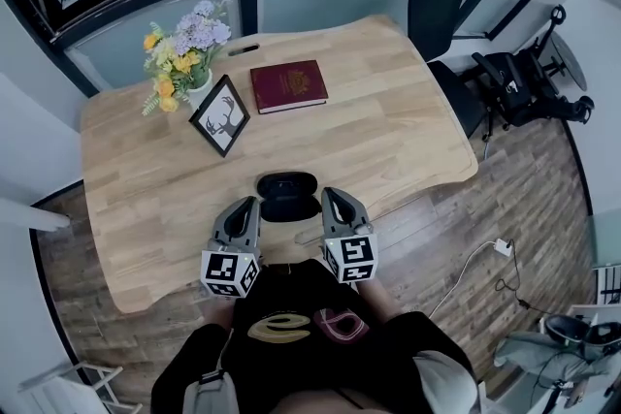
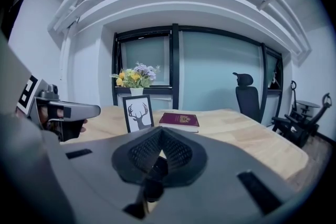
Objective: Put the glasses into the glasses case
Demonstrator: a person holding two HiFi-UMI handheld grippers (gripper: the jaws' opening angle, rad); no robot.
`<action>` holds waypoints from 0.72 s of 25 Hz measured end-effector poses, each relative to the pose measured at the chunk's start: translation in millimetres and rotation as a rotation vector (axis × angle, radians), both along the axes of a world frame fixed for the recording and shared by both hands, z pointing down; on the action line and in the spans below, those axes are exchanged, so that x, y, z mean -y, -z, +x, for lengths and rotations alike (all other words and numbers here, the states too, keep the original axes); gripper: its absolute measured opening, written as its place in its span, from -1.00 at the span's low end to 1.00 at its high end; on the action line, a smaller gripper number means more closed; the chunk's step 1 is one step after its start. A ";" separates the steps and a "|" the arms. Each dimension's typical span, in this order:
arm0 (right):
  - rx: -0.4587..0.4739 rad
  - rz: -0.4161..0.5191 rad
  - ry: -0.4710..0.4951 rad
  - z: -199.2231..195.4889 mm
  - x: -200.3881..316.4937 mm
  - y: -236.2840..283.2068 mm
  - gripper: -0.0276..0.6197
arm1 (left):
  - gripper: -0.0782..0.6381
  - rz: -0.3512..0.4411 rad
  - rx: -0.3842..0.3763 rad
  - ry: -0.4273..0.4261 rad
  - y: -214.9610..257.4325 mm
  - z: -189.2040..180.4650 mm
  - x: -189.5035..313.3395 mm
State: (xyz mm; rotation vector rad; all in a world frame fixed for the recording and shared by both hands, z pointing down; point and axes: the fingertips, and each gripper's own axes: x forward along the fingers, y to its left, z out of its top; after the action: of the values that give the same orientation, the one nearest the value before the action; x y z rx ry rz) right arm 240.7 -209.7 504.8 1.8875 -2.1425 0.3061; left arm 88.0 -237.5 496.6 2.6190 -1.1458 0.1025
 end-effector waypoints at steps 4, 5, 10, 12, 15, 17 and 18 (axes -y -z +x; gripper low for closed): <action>-0.016 0.007 0.016 -4.5 2.1 2.4 -0.88 | -0.71 0.006 -0.003 0.003 2.1 -1.6 0.7; -0.022 0.005 0.022 -6.1 2.6 1.7 -0.88 | -0.71 0.007 -0.003 0.003 2.4 -2.2 0.7; -0.045 0.000 0.050 -16.1 3.9 -1.1 -0.88 | -0.71 0.005 -0.004 0.014 2.7 -8.6 0.6; -0.053 0.006 0.061 -19.8 5.0 -1.4 -0.88 | -0.71 0.004 -0.003 0.022 2.3 -12.9 1.0; -0.062 0.012 0.071 -24.0 7.1 0.7 -0.88 | -0.71 0.004 -0.004 0.031 1.6 -17.7 2.1; -0.066 0.012 0.076 -26.0 7.9 0.3 -0.88 | -0.71 0.002 -0.005 0.035 0.8 -20.1 2.0; -0.066 0.009 0.079 -27.3 8.1 -0.7 -0.88 | -0.71 0.000 -0.006 0.036 0.1 -21.1 1.9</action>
State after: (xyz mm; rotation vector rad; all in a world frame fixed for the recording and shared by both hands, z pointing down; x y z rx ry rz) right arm 213.3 -217.7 505.5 1.7869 -2.1712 0.2160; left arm 66.9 -239.4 496.5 2.5955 -1.1908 0.0878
